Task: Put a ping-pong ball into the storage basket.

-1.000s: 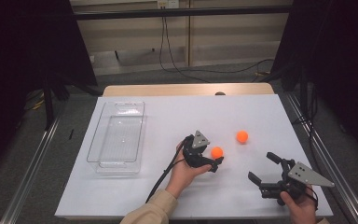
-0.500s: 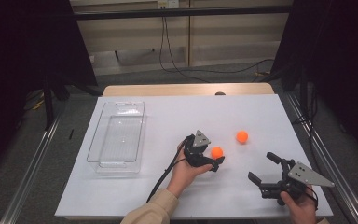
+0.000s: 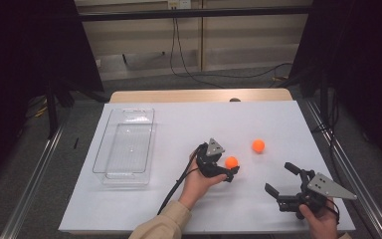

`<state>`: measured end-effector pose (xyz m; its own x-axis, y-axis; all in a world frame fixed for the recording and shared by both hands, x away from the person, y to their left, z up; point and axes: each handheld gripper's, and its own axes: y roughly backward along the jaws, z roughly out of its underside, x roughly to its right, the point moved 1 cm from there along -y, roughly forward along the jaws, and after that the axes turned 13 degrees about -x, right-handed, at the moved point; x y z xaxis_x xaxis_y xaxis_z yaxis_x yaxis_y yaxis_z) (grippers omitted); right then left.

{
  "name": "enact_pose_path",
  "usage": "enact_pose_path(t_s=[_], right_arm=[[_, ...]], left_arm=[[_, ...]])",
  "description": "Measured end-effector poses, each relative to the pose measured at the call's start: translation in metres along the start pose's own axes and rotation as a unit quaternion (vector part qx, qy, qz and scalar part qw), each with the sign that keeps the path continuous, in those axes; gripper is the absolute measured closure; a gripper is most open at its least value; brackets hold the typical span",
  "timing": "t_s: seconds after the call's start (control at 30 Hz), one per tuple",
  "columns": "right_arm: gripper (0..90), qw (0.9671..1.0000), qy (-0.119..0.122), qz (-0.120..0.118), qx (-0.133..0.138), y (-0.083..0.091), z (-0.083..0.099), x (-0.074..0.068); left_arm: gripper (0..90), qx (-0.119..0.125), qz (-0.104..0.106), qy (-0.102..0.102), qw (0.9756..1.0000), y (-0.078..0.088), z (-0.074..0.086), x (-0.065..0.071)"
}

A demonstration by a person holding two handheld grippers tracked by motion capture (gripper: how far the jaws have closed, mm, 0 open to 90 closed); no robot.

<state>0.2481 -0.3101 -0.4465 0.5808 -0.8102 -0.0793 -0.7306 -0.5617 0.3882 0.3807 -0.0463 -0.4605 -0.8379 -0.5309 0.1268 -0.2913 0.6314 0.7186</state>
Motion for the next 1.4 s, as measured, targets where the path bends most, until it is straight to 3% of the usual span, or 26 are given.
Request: enact_pose_path(t_s=[1.17,1.4], right_arm=[[1.0,1.0000,0.002,0.001,0.000,-0.0002,-0.0002,-0.0002],[1.0,1.0000,0.002,0.001,0.000,0.0000,-0.0001,-0.0001]], left_arm=[[4.2,-0.015,-0.003,0.008,0.9998,-0.0025,-0.0048,0.0003],[4.2,-0.022,-0.002,0.002,0.9997,-0.0056,-0.0054,0.0013]])
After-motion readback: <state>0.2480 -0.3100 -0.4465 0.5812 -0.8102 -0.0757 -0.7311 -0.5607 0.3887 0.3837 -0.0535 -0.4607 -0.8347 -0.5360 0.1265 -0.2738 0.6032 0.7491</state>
